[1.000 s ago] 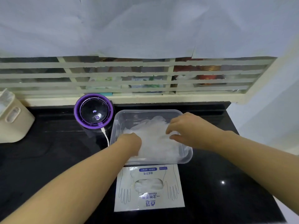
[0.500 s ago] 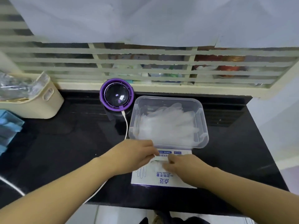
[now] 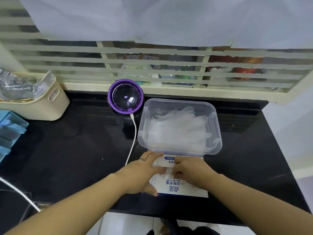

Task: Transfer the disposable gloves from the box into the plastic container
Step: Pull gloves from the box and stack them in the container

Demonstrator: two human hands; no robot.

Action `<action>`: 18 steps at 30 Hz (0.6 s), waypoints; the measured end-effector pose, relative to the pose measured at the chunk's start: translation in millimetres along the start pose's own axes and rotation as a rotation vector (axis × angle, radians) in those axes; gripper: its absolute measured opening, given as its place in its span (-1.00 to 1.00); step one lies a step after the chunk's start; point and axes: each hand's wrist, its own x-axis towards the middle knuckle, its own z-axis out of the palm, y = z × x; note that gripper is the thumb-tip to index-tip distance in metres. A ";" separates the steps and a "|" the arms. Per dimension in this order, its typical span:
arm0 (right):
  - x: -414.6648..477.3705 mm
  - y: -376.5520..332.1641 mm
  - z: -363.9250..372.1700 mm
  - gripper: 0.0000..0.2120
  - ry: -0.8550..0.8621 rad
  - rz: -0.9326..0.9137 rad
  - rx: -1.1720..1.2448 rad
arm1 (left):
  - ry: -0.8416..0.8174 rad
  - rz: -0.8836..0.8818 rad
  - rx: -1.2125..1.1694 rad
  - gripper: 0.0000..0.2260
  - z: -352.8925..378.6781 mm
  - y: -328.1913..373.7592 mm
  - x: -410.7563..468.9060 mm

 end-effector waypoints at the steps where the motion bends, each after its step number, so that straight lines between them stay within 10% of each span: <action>1: 0.1 -1.1 0.5 -0.72 0.028 0.018 0.028 | 0.008 -0.009 -0.014 -0.29 0.2 0.4 -0.1; 18: -33.4 -17.2 -26.4 -0.91 0.483 0.060 0.233 | 0.081 0.004 -0.002 -0.08 -3.9 0.4 -3.8</action>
